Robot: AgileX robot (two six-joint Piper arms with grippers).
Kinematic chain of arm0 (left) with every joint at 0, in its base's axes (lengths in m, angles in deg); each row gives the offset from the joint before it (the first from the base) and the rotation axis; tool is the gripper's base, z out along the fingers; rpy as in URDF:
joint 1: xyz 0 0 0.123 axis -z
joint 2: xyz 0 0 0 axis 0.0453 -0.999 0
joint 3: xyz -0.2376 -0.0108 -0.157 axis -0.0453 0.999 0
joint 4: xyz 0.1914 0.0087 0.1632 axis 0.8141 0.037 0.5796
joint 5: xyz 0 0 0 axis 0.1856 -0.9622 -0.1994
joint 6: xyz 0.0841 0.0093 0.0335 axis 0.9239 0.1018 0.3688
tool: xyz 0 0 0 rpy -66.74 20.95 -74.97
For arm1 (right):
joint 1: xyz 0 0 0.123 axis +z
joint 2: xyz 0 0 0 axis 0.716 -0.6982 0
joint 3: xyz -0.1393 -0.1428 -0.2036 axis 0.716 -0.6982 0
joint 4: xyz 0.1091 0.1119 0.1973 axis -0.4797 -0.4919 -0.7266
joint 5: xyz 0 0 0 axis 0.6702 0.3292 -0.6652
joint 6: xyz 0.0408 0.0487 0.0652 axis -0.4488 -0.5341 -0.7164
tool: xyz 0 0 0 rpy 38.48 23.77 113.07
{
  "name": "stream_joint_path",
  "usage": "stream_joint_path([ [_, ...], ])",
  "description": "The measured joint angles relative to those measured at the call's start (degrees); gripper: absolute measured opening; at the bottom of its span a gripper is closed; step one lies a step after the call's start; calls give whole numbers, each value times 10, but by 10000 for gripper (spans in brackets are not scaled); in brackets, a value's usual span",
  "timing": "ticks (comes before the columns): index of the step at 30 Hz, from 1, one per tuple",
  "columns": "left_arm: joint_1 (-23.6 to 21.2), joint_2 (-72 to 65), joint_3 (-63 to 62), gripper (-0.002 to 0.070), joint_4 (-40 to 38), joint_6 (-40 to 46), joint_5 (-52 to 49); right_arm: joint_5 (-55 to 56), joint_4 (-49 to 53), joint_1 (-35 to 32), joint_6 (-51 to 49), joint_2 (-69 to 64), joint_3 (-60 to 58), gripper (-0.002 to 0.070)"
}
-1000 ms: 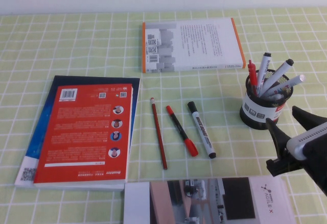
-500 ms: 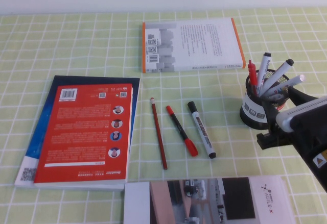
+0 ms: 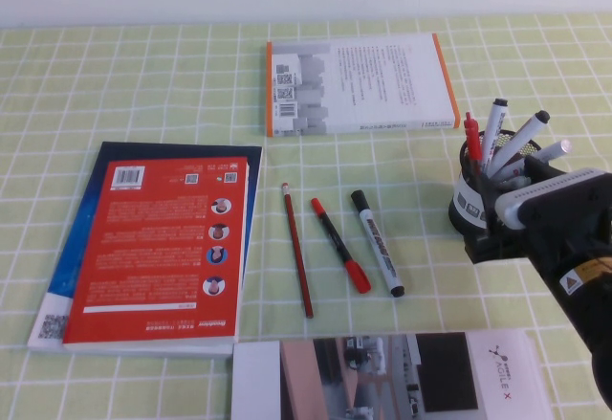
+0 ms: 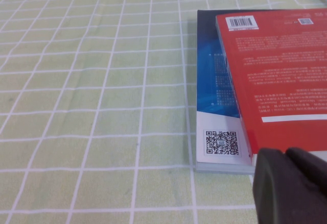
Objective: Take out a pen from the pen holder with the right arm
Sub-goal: 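Take a marker out of the pen holder and lay it on the table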
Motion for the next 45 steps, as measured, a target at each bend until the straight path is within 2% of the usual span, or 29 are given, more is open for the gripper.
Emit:
stream_joint_path([
  [5, 0, 0, 0, -5, 0, 0, 0, 0, -11, 0, 0, -13, 13, 381],
  [8, 0, 0, 0, -5, 0, 0, 0, 0, -11, 0, 0, -16, 15, 354],
  [18, 0, 0, 0, -5, 0, 0, 0, 0, -13, 0, 0, -17, 15, 198],
  [24, 0, 0, 0, -5, 0, 0, 0, 1, -17, 0, 1, -17, 15, 67],
  [35, 0, 0, 0, -5, 0, 0, 0, 0, -17, 0, 1, 26, 15, 67],
  [45, 0, 0, 0, -5, 0, 0, 0, -31, -18, 0, 3, 158, 1, 67],
])
